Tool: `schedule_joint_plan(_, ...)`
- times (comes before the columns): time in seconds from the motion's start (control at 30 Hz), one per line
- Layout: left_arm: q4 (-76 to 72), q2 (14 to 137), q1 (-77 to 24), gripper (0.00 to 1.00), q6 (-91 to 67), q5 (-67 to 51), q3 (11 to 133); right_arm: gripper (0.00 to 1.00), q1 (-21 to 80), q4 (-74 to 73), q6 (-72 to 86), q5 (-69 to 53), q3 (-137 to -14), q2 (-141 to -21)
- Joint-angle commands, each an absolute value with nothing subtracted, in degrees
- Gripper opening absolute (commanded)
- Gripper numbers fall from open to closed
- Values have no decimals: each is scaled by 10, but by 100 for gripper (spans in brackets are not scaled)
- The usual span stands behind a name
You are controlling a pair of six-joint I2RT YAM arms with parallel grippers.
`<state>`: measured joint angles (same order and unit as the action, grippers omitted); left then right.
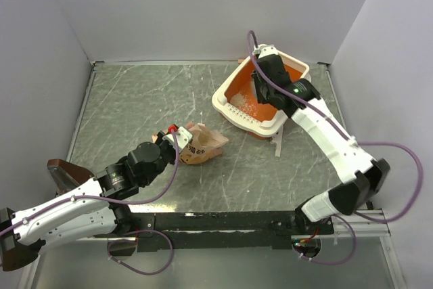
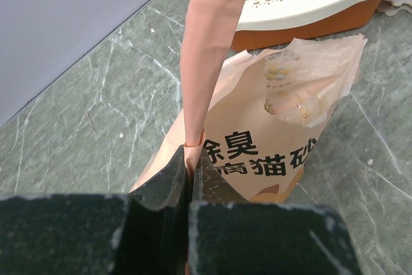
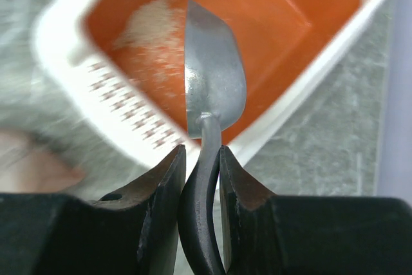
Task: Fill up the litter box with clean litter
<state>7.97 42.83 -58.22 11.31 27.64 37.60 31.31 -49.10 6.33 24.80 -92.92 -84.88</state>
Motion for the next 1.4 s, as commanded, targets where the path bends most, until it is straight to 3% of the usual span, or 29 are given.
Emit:
schedule_joint_plan(0.0,78,426,-582,1,111,265,374,0,325,-524,83,122,-953,-737)
schedule_joint_plan(0.27,73,416,-582,1,113,269,371,0,325,-588,88,-80,-935,-632)
schedule_joint_plan(0.5,76,420,-582,1,114,278,373,0,335,-583,82,-184,-886,-591)
schedule_joint_plan(1.37,80,418,-582,1,109,273,374,0,388,-505,26,-162,-846,-688)
